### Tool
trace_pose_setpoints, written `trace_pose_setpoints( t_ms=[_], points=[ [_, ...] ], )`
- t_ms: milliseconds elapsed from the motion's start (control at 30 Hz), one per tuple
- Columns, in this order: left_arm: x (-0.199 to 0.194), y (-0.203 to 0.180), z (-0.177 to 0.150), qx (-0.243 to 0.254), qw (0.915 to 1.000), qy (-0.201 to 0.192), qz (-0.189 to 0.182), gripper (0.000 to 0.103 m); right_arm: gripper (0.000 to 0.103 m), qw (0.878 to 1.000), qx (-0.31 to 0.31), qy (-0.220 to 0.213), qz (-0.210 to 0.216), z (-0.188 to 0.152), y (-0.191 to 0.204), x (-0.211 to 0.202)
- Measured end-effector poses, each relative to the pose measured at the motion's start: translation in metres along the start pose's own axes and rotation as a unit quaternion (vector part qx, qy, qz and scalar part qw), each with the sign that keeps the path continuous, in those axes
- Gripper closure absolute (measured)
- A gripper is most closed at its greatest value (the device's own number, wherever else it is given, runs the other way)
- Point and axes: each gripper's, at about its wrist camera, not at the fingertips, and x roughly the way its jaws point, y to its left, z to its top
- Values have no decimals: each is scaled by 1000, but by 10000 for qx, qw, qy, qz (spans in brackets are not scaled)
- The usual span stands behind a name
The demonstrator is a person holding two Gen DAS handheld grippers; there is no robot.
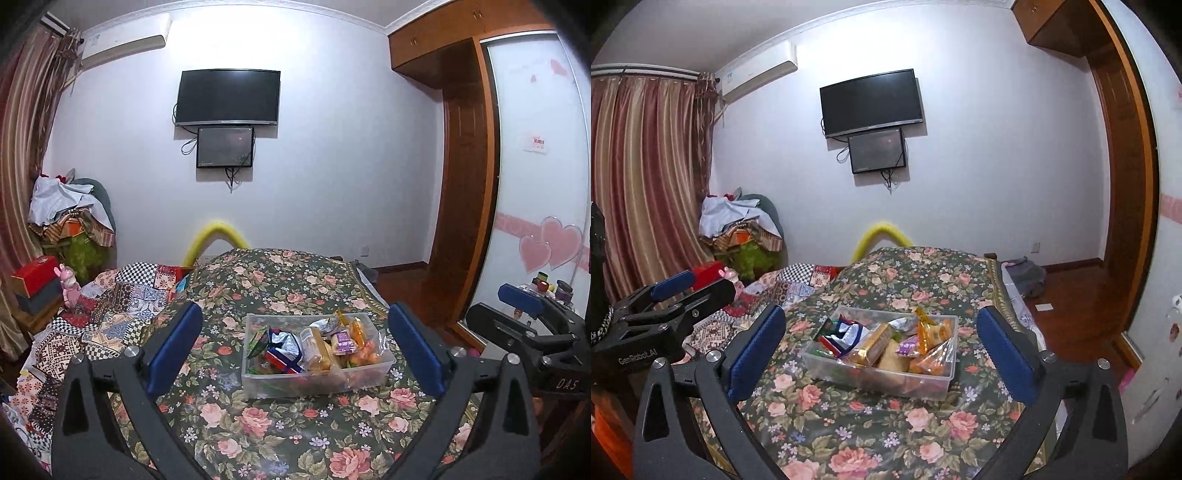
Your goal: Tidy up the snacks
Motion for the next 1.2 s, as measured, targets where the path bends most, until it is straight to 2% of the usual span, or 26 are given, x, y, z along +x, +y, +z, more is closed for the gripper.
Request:
trace_pose_setpoints(
  t_ms=[1200],
  points=[
    [7,-1,-7,-24,9999,131,-86,0,0,9999,12,82,-70,-4,-2,-2]
  ],
)
